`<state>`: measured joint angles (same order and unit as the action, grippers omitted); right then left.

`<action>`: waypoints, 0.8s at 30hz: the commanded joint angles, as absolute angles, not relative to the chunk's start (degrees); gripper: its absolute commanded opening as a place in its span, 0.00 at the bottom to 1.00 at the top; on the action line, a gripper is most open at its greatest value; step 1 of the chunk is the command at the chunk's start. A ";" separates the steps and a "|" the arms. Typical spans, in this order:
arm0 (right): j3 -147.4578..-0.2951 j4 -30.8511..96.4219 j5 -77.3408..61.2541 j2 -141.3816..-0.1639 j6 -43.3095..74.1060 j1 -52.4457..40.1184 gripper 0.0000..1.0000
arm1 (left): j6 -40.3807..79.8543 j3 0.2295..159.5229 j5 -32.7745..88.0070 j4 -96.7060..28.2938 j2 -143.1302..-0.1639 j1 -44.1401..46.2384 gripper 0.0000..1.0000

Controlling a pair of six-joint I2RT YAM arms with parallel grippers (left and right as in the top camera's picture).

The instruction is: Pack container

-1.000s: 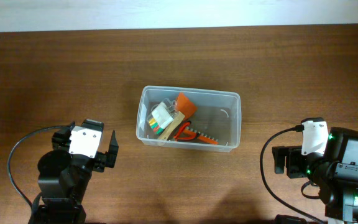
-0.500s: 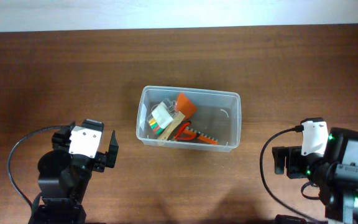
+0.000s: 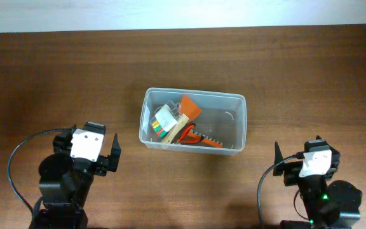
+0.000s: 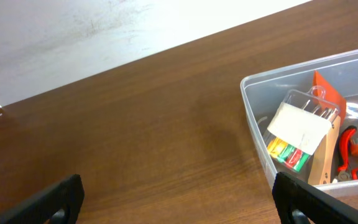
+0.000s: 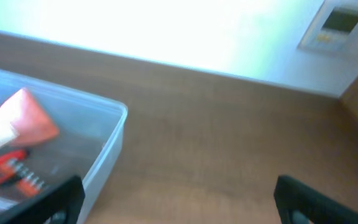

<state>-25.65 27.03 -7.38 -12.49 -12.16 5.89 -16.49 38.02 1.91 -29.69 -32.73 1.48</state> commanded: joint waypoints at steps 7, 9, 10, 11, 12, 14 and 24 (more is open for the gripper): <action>-10.26 2.13 -1.41 -11.44 -12.14 3.77 0.99 | -15.90 37.47 1.67 -29.58 -32.38 1.34 0.99; -7.92 -0.19 -0.69 -11.31 -12.12 3.03 0.99 | -15.90 37.47 1.69 -29.58 -32.38 1.34 0.99; -7.22 -0.38 -0.56 -11.07 -12.12 2.79 0.99 | -15.90 37.47 1.69 -29.58 -32.38 1.34 0.99; -6.63 -0.23 -0.49 -10.63 -12.12 2.46 0.99 | -15.90 37.47 1.67 -29.58 -32.38 1.34 0.99; -5.93 -0.23 -0.10 -9.89 -12.12 2.13 0.99 | -15.90 37.47 1.69 -29.58 -32.38 1.34 0.99; -4.51 -0.21 0.10 -7.92 -12.08 1.67 0.99 | -15.90 37.47 1.69 -29.58 -32.38 1.34 0.99; -0.32 4.69 0.78 -0.19 -7.53 1.13 0.99 | -15.90 37.47 1.69 -29.58 -32.40 1.34 0.99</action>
<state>-0.82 4.34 -0.84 -0.89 -10.00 1.65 -16.47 38.00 1.89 -29.71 -32.73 1.48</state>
